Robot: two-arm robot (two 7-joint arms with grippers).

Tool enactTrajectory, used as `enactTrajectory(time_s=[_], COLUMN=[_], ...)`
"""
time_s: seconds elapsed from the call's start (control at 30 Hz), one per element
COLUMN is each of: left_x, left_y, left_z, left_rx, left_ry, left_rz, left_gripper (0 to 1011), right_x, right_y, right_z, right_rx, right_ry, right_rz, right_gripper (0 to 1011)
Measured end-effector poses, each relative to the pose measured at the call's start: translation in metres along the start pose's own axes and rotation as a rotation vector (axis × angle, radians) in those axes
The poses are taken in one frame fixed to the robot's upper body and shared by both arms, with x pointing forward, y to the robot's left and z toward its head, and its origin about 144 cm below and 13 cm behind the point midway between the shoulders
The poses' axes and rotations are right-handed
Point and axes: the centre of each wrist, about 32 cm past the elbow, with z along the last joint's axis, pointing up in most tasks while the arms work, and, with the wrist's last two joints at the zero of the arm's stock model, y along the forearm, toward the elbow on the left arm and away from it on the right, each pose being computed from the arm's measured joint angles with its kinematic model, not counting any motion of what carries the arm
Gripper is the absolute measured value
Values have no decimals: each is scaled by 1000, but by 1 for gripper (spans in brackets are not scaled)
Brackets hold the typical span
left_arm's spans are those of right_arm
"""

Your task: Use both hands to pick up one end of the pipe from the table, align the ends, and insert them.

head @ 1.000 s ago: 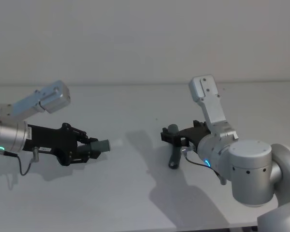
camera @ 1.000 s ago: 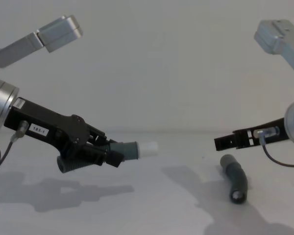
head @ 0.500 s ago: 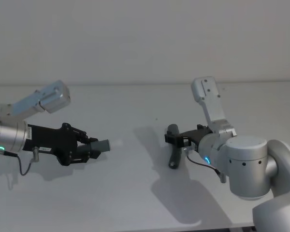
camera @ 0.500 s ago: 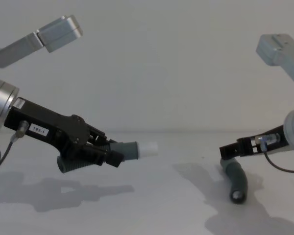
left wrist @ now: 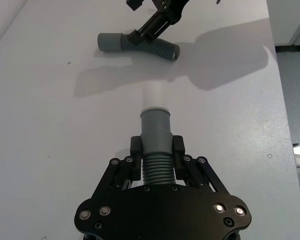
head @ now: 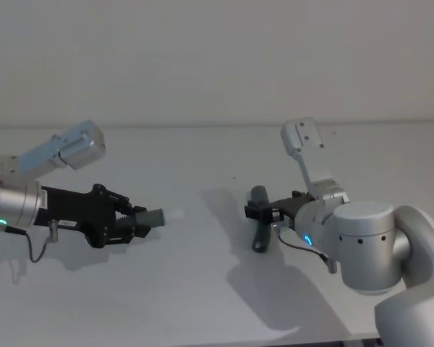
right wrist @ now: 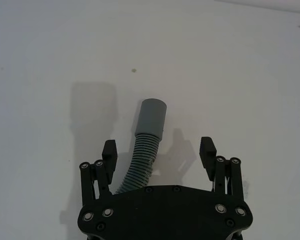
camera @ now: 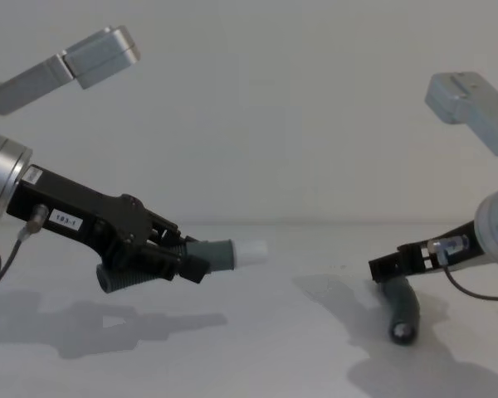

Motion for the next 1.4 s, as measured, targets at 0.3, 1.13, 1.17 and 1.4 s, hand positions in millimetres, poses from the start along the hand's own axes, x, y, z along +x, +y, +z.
enactTrajectory(time_s=[0.3,1.13,1.17,1.4], left_x=[0,0,0,0], left_y=[0,0,0,0], left_z=[0,0,0,0], left_rx=[0,0,0,0], left_ry=[0,0,0,0], left_rz=[0,0,0,0], left_gripper=[321,321,321,321], right_x=[-1,-5,-5,-6], right_y=[4,19,19,21], right_z=[2,0,0,0], right_rx=[-14,-53,-54,-61], right_ry=[-28,-57,-56,-49], right_rz=[17,25,25,24], right_gripper=[1002,1002,1000,855])
